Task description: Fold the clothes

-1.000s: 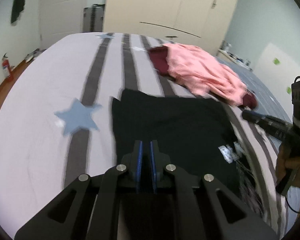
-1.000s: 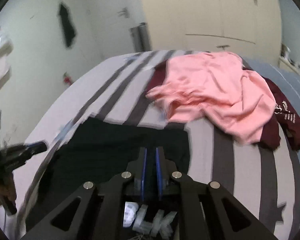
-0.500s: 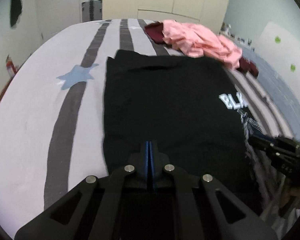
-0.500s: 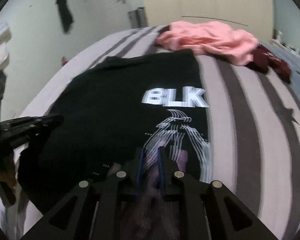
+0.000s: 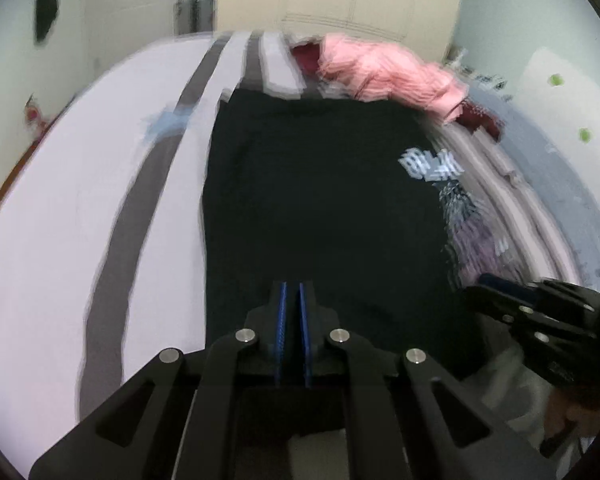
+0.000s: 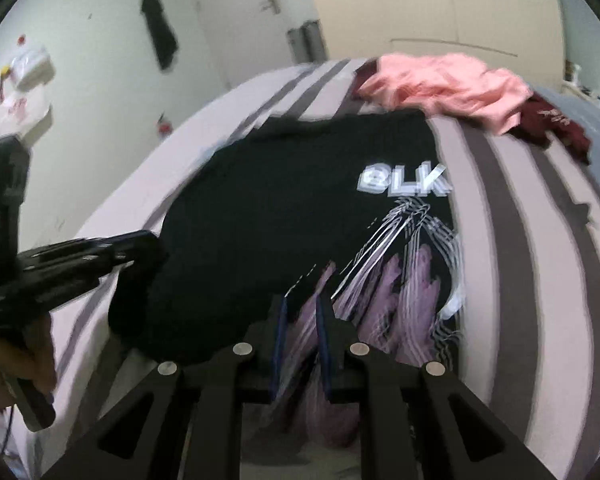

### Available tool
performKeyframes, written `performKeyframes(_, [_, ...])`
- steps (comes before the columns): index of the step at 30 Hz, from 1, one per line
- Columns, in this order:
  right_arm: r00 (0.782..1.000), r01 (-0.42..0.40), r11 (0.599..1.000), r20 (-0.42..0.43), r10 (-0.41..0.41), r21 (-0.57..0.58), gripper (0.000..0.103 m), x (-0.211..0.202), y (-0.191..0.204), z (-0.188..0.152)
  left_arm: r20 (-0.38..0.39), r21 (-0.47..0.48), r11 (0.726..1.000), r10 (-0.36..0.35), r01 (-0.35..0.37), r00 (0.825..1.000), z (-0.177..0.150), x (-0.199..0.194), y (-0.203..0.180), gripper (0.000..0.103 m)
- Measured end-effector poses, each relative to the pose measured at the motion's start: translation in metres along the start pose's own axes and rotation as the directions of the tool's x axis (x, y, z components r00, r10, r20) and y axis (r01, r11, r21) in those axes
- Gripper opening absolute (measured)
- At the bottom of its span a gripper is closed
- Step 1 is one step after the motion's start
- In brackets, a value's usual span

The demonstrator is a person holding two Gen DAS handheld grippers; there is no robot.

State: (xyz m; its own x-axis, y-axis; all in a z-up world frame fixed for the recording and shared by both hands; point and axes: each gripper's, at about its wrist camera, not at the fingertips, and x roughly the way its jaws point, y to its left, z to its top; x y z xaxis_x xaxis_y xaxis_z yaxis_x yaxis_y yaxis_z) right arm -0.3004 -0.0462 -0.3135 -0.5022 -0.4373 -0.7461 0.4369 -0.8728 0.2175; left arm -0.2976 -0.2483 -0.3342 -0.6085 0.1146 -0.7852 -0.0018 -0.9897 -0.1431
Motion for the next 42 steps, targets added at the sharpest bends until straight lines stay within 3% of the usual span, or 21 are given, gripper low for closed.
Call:
performKeyframes(3, [1.0, 0.009, 1.0, -0.008, -0.009, 0.001, 0.013, 0.005, -0.005, -0.021, -0.003, -0.023, 1.0, 0.0, 0.0, 1.0, -0.003, 0.0, 0.005, 0.005])
performKeyframes(10, [0.999, 0.043, 0.996, 0.02, -0.045, 0.083, 0.014, -0.034, -0.019, -0.015, 0.051, 0.004, 1.0, -0.019, 0.019, 0.999, 0.006, -0.038, -0.001, 0.005])
performKeyframes(15, [0.996, 0.081, 0.99, -0.034, -0.077, 0.112, 0.014, -0.033, -0.026, -0.034, -0.041, 0.014, 1.0, 0.0, 0.001, 0.999, -0.024, -0.017, 0.008, 0.005])
performKeyframes(19, [0.996, 0.087, 0.993, -0.032, -0.084, 0.079, 0.014, -0.034, -0.029, -0.054, -0.03, 0.008, 1.0, 0.0, 0.0, 1.0, -0.027, -0.013, 0.012, 0.005])
performKeyframes(24, [0.995, 0.092, 0.99, -0.052, -0.088, 0.102, 0.014, -0.043, -0.033, -0.05, -0.034, -0.011, 1.0, 0.015, -0.016, 0.999, -0.02, -0.022, 0.015, 0.005])
performKeyframes(26, [0.994, 0.104, 0.988, -0.057, -0.098, 0.116, 0.014, -0.048, -0.036, -0.05, -0.03, -0.031, 0.999, 0.04, -0.041, 0.999, -0.02, -0.031, 0.021, 0.014])
performKeyframes(27, [0.993, 0.111, 0.986, -0.059, -0.105, 0.121, 0.014, -0.05, -0.037, -0.05, -0.028, -0.043, 0.997, 0.057, -0.058, 0.998, -0.023, -0.037, 0.026, 0.028])
performKeyframes(28, [0.991, 0.122, 0.985, -0.062, -0.115, 0.122, 0.019, -0.054, -0.036, -0.052, -0.029, -0.072, 0.995, 0.066, -0.068, 0.997, -0.023, -0.043, 0.033, 0.044])
performKeyframes(29, [0.99, 0.131, 0.983, -0.063, -0.124, 0.126, 0.024, -0.058, -0.037, -0.052, -0.03, -0.094, 0.993, 0.065, -0.067, 0.997, -0.024, -0.046, 0.038, 0.049])
performKeyframes(30, [0.99, 0.135, 0.981, -0.063, -0.127, 0.14, 0.035, -0.063, -0.039, -0.051, -0.03, -0.113, 0.991, 0.061, -0.064, 0.998, -0.024, -0.048, 0.042, 0.052])
performKeyframes(31, [0.99, 0.137, 0.978, -0.061, -0.129, 0.157, 0.048, -0.066, -0.042, -0.05, -0.03, -0.132, 0.989, 0.058, -0.061, 0.998, -0.025, -0.05, 0.046, 0.052])
performKeyframes(33, [0.99, 0.138, 0.972, -0.038, -0.133, 0.192, 0.055, -0.073, -0.046, -0.046, -0.029, -0.152, 0.987, 0.048, -0.052, 0.998, -0.025, -0.054, 0.051, 0.053])
performKeyframes(35, [0.992, 0.127, 0.97, -0.032, -0.123, 0.206, 0.055, -0.072, -0.048, -0.042, -0.028, -0.146, 0.989, 0.005, -0.009, 1.0, -0.027, -0.054, 0.047, 0.054])
performKeyframes(42, [0.995, 0.091, 0.983, -0.061, -0.082, 0.161, 0.055, -0.047, -0.04, -0.045, -0.054, -0.129, 0.991, -0.039, 0.032, 0.998, -0.032, -0.036, 0.032, 0.054])
